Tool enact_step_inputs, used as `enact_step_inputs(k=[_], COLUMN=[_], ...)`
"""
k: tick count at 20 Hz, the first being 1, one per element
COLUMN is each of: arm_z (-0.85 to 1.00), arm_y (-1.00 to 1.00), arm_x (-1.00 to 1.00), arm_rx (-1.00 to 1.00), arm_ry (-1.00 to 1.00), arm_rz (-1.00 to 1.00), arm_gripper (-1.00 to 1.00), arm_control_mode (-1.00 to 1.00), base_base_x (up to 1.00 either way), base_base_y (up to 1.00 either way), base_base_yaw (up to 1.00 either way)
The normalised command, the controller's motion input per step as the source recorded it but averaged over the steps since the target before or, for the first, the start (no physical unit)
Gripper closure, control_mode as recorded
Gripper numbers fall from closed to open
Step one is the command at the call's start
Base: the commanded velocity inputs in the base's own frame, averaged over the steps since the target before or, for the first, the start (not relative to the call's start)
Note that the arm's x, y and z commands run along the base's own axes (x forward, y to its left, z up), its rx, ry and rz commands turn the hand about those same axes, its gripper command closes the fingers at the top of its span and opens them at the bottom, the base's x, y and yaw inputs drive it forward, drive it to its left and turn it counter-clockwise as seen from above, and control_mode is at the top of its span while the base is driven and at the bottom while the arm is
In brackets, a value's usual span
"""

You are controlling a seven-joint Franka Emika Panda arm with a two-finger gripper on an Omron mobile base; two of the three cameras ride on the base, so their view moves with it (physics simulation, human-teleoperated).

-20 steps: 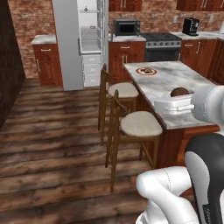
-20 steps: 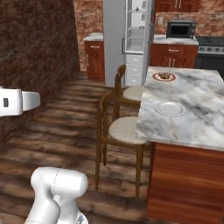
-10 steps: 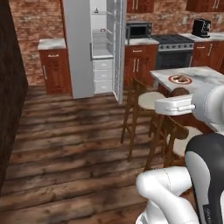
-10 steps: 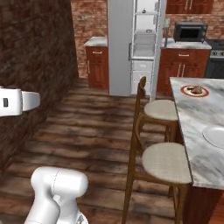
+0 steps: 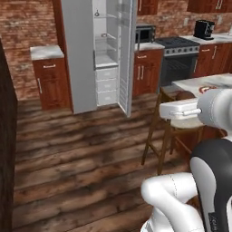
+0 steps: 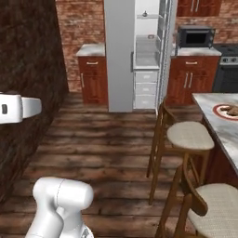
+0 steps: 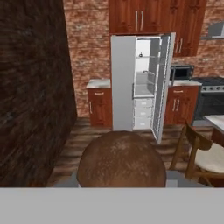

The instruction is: Transport the chicken drumstick and mushroom to the fridge. Place the chicken drumstick on the rack containing meat and place the mushroom on the rack containing the vegetable, ensuring meats and vegetables are on different racks.

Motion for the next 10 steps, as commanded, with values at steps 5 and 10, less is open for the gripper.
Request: enact_step_inputs(k=[5,10], arm_z=[0.0,0.0], arm_y=[0.0,0.0], arm_x=[0.0,0.0], arm_rx=[0.0,0.0], arm_ry=[0.0,0.0], arm_rz=[0.0,0.0], arm_gripper=[1.0,1.0], arm_control_mode=[1.0,1.0], base_base_x=[1.0,1.0], base_base_y=[0.59,0.36], base_base_yaw=[-0.31,-0.2])
